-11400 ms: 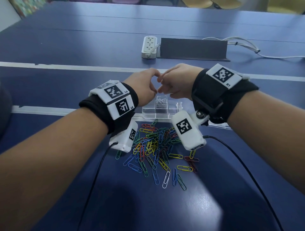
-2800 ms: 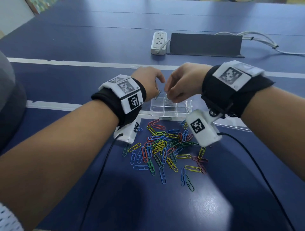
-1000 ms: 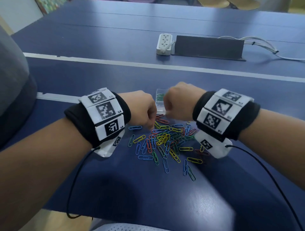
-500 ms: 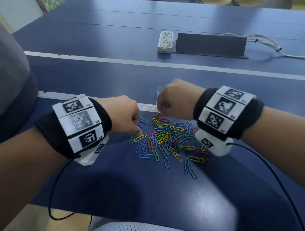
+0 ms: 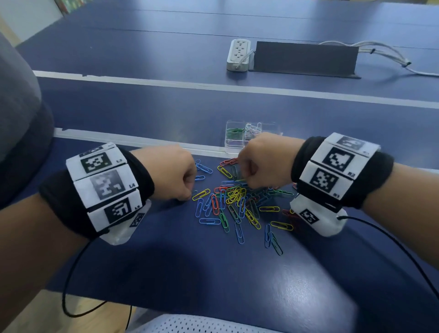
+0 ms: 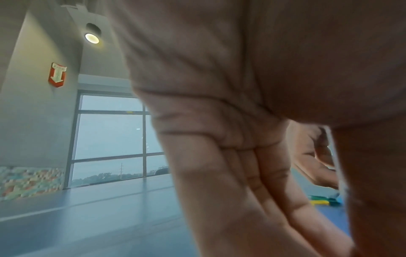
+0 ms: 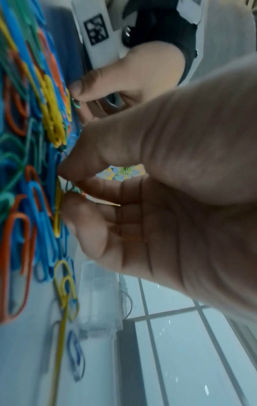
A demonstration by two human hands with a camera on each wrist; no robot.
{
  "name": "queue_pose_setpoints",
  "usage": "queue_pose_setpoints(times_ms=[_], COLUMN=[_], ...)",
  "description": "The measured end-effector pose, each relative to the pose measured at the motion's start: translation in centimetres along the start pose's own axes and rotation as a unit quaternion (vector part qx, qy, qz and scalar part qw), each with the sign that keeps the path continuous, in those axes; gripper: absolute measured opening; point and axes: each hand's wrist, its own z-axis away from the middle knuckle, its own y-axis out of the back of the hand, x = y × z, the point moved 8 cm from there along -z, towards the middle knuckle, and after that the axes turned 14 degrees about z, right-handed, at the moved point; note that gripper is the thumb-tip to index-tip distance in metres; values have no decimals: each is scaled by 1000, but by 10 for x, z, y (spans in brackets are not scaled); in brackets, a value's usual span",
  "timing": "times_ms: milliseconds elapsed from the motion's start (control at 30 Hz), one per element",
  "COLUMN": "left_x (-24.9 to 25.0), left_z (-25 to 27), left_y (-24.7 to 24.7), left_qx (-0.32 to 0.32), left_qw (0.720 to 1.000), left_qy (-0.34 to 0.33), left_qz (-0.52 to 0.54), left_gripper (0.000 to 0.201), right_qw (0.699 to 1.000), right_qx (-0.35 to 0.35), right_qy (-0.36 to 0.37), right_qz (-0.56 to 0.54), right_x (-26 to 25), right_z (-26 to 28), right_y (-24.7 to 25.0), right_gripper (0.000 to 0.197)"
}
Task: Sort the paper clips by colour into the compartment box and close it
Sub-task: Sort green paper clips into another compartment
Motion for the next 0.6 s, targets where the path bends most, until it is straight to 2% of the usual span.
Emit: queue_pose_setpoints(times_ms=[100, 200, 267, 367, 467, 600], left_x=[1, 5, 10, 15, 17, 21], left_z=[0, -3, -6, -12, -16, -15], left_y=[4, 11, 15, 19, 18, 16], left_qx=[11, 30, 38, 34, 22, 10], left_qw=[999, 996, 993, 988, 985, 985], left_qy=[-14, -35, -51, -61, -56, -34], left_qz=[35, 75, 97, 138, 160, 169], left_gripper=[14, 10, 10, 13, 14, 18], right_qw=[999, 999, 999, 999, 1000, 995], right_qx=[14, 3, 20, 32, 7, 4], right_qy=[-23, -44, -48, -26, 3, -2], right_qz=[-29, -21, -6, -3, 29, 104], right_x=[13, 23, 24, 11, -4, -6], right_z=[5, 8, 7, 0, -4, -4], right_y=[6, 8, 12, 16, 12, 10], right_gripper=[16, 19, 19, 23, 30, 18])
